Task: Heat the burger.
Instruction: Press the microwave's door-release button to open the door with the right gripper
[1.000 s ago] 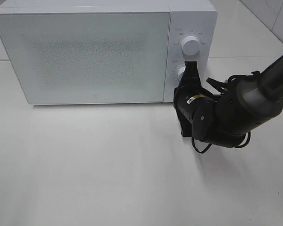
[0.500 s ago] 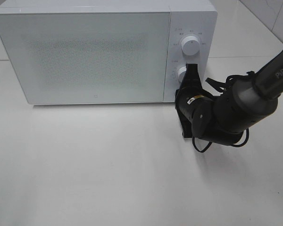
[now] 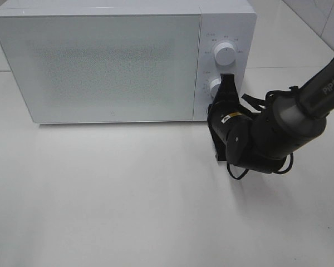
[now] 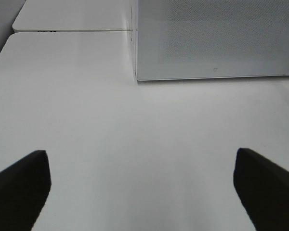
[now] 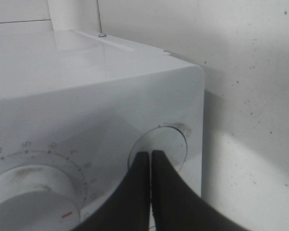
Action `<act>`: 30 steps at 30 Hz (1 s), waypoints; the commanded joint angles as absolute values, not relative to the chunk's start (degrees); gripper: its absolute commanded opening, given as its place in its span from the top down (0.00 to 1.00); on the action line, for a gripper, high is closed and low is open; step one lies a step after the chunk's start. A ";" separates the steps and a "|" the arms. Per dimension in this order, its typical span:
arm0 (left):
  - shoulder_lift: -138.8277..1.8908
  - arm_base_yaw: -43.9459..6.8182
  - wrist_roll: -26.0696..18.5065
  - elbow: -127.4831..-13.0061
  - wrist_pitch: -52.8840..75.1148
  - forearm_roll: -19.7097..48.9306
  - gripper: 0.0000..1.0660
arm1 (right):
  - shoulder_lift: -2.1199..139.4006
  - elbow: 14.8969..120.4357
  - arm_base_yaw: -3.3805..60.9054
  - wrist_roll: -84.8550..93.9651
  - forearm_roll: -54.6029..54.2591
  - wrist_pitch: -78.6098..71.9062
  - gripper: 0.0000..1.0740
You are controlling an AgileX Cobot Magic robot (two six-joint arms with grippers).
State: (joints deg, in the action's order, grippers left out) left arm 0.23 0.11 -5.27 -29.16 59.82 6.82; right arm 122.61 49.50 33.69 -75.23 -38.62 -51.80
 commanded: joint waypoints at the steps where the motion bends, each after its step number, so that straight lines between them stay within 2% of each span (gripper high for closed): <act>1: 1.38 0.40 -4.87 -28.93 59.42 7.16 0.08 | 122.44 50.02 33.29 -75.46 -38.10 -53.06 1.00; 10: 1.38 0.40 -4.87 -28.93 59.42 7.16 0.08 | 123.64 52.37 33.23 -75.80 -37.93 -53.63 1.00; 19: 1.38 0.40 -4.87 -28.93 59.42 7.16 0.08 | 124.05 55.41 33.23 -74.26 -38.39 -60.85 1.00; 30: 1.38 0.40 -4.87 -28.93 59.42 7.16 0.08 | 126.22 62.17 31.86 -67.44 -42.23 -64.86 1.00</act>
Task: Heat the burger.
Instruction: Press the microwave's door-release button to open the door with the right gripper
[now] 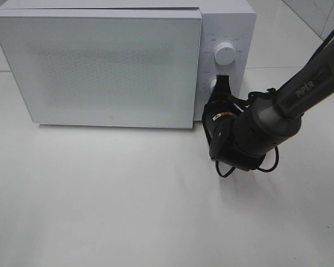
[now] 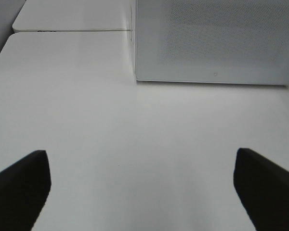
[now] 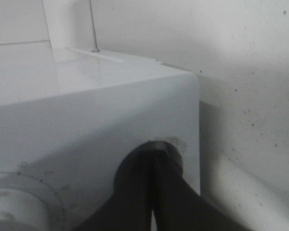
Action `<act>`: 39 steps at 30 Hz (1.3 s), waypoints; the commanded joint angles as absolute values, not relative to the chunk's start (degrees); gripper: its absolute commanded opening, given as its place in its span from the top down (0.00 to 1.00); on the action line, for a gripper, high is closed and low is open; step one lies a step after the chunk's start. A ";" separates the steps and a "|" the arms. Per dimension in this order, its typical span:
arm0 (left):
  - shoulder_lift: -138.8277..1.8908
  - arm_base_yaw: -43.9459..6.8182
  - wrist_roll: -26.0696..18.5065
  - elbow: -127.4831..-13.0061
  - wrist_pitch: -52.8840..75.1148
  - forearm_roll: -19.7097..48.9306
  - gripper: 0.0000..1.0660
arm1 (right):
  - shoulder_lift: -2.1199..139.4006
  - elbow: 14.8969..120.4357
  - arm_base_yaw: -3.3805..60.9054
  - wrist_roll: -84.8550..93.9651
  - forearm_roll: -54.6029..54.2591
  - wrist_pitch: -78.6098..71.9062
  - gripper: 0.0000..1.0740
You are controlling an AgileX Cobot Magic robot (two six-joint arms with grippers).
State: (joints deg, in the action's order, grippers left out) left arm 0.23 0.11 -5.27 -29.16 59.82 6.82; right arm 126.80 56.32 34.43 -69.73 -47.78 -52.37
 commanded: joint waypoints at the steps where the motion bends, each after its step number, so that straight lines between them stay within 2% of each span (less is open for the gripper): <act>1: 1.38 0.40 -4.87 -28.93 59.42 7.16 0.08 | 126.22 62.34 31.86 -66.98 -42.23 -65.60 1.00; 18: 1.38 0.40 -4.87 -28.93 59.42 7.16 0.08 | 126.05 62.22 31.91 -67.04 -41.20 -65.83 1.00; 39: 1.38 0.40 -4.87 -28.93 59.42 7.16 0.08 | 119.98 52.25 34.15 -68.12 -39.94 -48.64 1.00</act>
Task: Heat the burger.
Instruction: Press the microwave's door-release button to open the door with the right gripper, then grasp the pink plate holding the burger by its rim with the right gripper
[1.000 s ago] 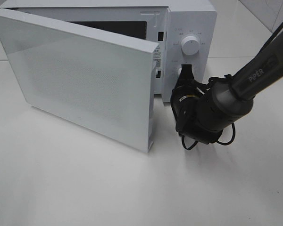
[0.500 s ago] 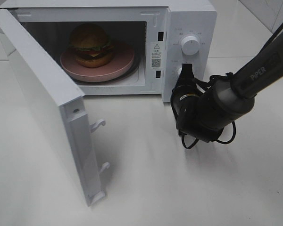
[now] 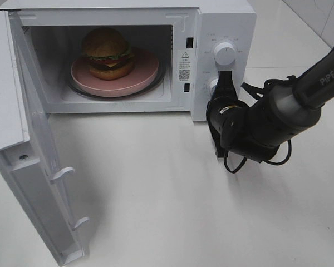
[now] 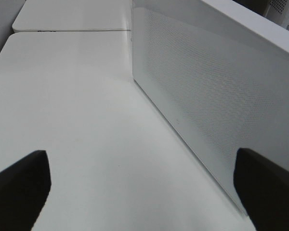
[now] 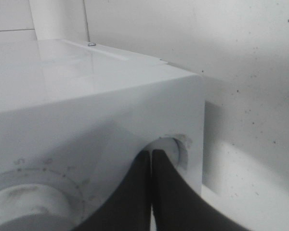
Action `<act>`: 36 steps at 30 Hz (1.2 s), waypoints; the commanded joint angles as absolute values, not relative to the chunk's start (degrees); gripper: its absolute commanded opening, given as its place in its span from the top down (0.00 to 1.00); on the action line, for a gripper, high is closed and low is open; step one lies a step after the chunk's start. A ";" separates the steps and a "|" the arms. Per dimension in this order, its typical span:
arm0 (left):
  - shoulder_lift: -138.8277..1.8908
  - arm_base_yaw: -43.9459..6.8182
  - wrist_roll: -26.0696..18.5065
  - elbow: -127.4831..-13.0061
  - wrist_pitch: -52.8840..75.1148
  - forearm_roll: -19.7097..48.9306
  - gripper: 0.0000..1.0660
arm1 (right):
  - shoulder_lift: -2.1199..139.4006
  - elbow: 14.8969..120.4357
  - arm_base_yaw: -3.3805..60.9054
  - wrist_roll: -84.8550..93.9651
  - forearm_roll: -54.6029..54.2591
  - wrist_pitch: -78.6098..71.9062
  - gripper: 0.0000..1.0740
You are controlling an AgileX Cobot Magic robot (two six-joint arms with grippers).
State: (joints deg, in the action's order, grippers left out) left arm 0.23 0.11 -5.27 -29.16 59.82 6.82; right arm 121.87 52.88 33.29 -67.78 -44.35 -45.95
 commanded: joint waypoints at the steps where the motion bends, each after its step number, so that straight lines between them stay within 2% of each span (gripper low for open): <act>1: 1.38 0.40 -4.87 -28.93 59.42 7.16 0.08 | 119.69 51.57 34.26 -68.12 -39.59 -48.41 1.00; 14: 1.38 0.40 -4.87 -28.93 59.42 7.16 0.08 | 112.53 42.57 35.41 -66.00 -34.32 -41.60 1.00; 20: 1.38 0.40 -4.87 -28.93 59.42 7.16 0.08 | 107.20 38.96 35.41 -59.47 -31.74 -36.10 1.00; 25: 1.38 0.40 -4.87 -28.93 59.42 7.16 0.08 | 103.02 38.22 35.41 -48.13 -31.74 -27.79 1.00; 32: 1.38 0.40 -4.87 -28.93 59.42 7.16 0.08 | 95.91 38.22 35.41 -19.54 -31.68 -16.33 1.00; 36: 1.38 0.40 -4.87 -28.93 59.42 7.16 0.08 | 92.82 38.50 35.41 -12.03 -31.68 -10.14 1.00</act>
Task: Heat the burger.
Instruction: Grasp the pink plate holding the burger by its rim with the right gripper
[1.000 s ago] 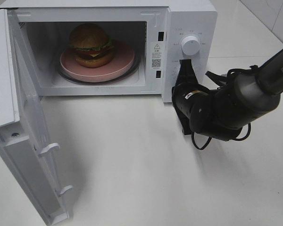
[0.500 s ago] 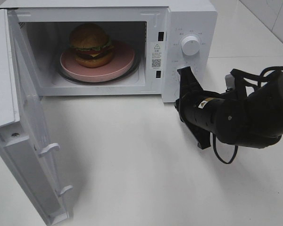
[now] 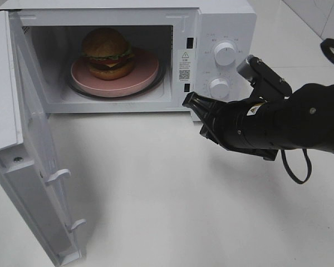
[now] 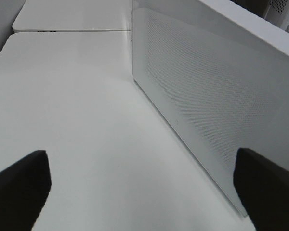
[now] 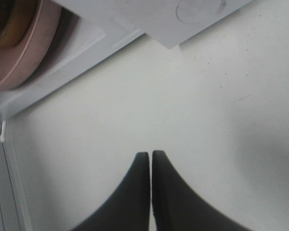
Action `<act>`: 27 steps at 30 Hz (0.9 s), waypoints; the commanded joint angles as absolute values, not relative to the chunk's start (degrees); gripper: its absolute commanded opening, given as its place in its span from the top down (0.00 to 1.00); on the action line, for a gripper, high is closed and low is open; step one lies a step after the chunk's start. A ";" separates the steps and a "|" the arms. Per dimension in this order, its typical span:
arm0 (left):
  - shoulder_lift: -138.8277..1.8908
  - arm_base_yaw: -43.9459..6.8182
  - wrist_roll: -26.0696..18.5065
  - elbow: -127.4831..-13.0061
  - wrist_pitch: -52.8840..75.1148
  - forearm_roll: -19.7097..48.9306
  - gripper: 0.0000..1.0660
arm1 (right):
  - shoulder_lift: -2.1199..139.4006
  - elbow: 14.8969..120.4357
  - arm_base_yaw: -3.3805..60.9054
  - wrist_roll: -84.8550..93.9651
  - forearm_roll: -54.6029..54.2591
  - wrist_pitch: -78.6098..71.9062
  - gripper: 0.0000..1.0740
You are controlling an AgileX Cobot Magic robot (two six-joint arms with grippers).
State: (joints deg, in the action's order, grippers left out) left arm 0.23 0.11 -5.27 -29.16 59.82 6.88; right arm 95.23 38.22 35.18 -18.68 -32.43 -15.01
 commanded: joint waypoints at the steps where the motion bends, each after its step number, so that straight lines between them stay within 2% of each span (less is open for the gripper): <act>1: 1.38 0.40 -4.87 -28.93 59.42 7.16 0.08 | 92.25 39.02 35.41 -10.60 -31.68 -7.91 1.00; 7: 1.38 0.40 -4.87 -28.93 59.42 7.16 0.08 | 91.44 43.89 35.35 -3.95 -28.71 4.30 1.00; 12: 1.38 0.40 -4.87 -28.93 59.42 7.16 0.08 | 91.44 49.73 35.24 0.74 -21.72 16.56 1.00; 17: 1.38 0.40 -4.87 -28.93 59.42 7.16 0.08 | 91.44 57.98 35.24 5.84 -10.20 31.34 1.00; 20: 1.38 0.40 -4.87 -28.93 59.42 7.16 0.08 | 91.44 59.24 35.24 7.05 -8.02 33.17 1.00; 22: 1.38 0.40 -4.87 -28.93 59.42 7.16 0.08 | 91.44 63.25 35.24 14.04 -1.09 39.30 0.99; 25: 1.38 0.40 -4.87 -28.93 59.42 7.16 0.08 | 91.44 64.17 35.24 17.36 0.00 40.68 0.99; 27: 1.38 0.40 -4.87 -28.93 59.42 7.16 0.08 | 91.44 65.03 35.24 25.78 2.46 41.83 0.99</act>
State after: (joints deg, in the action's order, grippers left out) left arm 0.23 0.11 -5.27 -29.16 59.82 6.88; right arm 91.85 64.00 35.18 17.36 0.00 39.59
